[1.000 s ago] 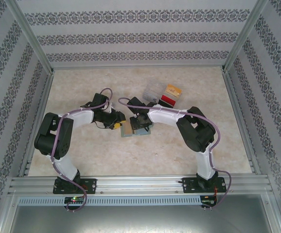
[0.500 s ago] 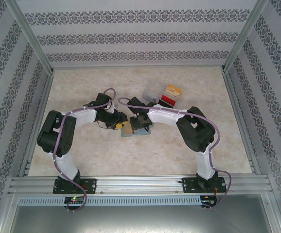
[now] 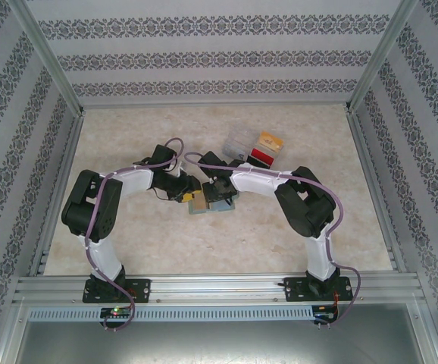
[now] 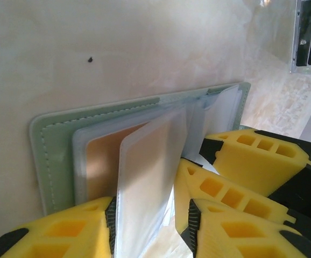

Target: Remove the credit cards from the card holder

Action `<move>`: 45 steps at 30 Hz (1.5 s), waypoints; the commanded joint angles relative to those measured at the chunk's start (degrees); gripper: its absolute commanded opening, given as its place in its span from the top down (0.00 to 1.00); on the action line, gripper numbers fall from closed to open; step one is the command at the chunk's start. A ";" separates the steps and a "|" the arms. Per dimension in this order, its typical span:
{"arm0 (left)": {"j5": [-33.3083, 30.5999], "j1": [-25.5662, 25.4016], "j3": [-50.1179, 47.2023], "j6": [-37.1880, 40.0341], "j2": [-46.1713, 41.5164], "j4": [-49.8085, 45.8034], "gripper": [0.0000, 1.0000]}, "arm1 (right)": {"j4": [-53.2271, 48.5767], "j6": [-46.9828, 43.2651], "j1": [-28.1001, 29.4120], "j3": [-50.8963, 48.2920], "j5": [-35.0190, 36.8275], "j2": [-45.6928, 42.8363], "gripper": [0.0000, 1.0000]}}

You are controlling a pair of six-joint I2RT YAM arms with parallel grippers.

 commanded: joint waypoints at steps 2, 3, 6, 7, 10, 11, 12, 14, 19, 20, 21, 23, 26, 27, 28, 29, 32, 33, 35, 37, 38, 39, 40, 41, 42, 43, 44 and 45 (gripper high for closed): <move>1.25 -1.05 2.20 1.50 1.09 -1.19 0.64 | 0.03 0.19 -1.31 -3.36 -1.75 1.23 0.64; 1.40 -1.16 2.30 1.42 1.03 -1.06 0.65 | 0.39 0.21 -1.59 -3.78 -2.32 0.04 0.64; 3.14 -1.21 2.24 0.43 0.37 0.55 0.66 | 2.83 0.13 -2.94 -5.83 -4.47 -5.14 0.62; 3.61 -1.29 2.17 0.11 0.10 1.22 0.66 | 4.18 -0.09 -3.43 -6.72 -5.58 -7.07 0.61; 5.13 -2.22 2.04 -1.30 -0.43 3.47 0.63 | 9.15 -1.27 -5.05 -10.31 -9.71 -12.85 0.59; 5.82 -2.71 1.93 -1.87 -0.45 4.37 0.63 | 10.45 -1.38 -5.70 -11.60 -10.31 -14.58 0.58; 6.45 -3.15 1.71 -2.66 -0.37 5.83 0.62 | 11.65 -1.54 -6.39 -12.98 -10.61 -16.16 0.58; 7.49 -4.08 1.38 -4.25 -0.38 8.49 0.59 | 13.42 -1.56 -7.67 -15.58 -10.15 -19.27 0.58; 7.86 -6.97 2.24 -6.77 0.94 13.80 0.46 | 16.16 -1.80 -9.92 -20.79 -7.58 -25.52 0.58; 7.51 -7.32 2.76 -6.77 1.50 13.68 0.44 | 16.41 -1.79 -10.23 -21.42 -7.21 -26.33 0.59; 7.05 -7.44 3.15 -6.97 2.00 13.63 0.43 | 16.61 -1.83 -10.43 -21.74 -7.09 -26.83 0.61; 4.77 -7.40 3.21 -7.54 2.30 13.16 0.44 | 16.83 -1.95 -10.57 -22.12 -7.15 -27.16 0.63; -0.92 -7.42 3.38 -6.95 1.06 9.84 0.47 | 17.42 -1.52 -10.41 -22.37 -7.62 -26.69 0.67; -2.91 -7.39 3.05 -6.86 0.37 9.01 0.49 | 17.60 -1.36 -10.25 -22.22 -8.05 -26.26 0.68; -4.48 -7.42 2.84 -6.60 -0.55 8.09 0.50 | 17.53 -1.24 -10.01 -21.95 -8.28 -25.65 0.70; -6.60 -7.39 2.89 -5.85 -1.53 6.34 0.53 | 17.50 -1.21 -9.73 -21.66 -8.65 -24.97 0.72; -11.65 -7.42 2.83 -3.90 -3.24 1.41 0.57 | 16.56 -0.83 -8.54 -19.78 -9.39 -21.77 0.76; -12.15 -7.37 2.97 -3.39 -3.21 0.32 0.58 | 16.17 -0.52 -8.10 -19.08 -9.64 -20.43 0.77; -11.56 -7.36 2.76 -3.27 -2.65 -0.22 0.60 | 15.78 0.36 -7.68 -18.01 -9.94 -18.16 0.80; -10.54 -7.43 2.44 -3.70 -1.67 0.47 0.62 | 15.65 1.36 -7.47 -17.25 -10.30 -16.18 0.81; -9.92 -7.44 2.16 -4.00 -1.30 1.16 0.62 | 15.45 1.77 -7.46 -16.93 -10.30 -15.49 0.82; -9.21 -7.44 2.25 -4.08 -0.86 1.60 0.62 | 15.21 2.20 -7.42 -16.68 -10.23 -14.71 0.82; -8.68 -7.45 2.33 -4.06 -0.45 1.87 0.63 | 15.05 2.38 -7.41 -16.45 -10.22 -14.13 0.82; -8.19 -7.45 2.61 -4.05 0.00 1.88 0.63 | 14.63 2.64 -7.39 -16.17 -9.96 -13.45 0.82; -7.77 -7.45 2.73 -4.05 0.44 1.98 0.63 | 14.23 2.91 -7.47 -15.84 -9.70 -12.82 0.82; -7.47 -7.48 2.88 -4.04 0.80 2.14 0.63 | 14.06 2.99 -7.46 -15.67 -9.60 -12.36 0.82; -6.96 -7.46 3.06 -4.04 1.15 2.26 0.63 | 13.74 3.25 -7.42 -15.38 -9.41 -11.85 0.82; -6.62 -7.49 3.24 -3.99 1.48 2.32 0.63 | 13.36 3.36 -7.41 -15.20 -9.31 -11.32 0.81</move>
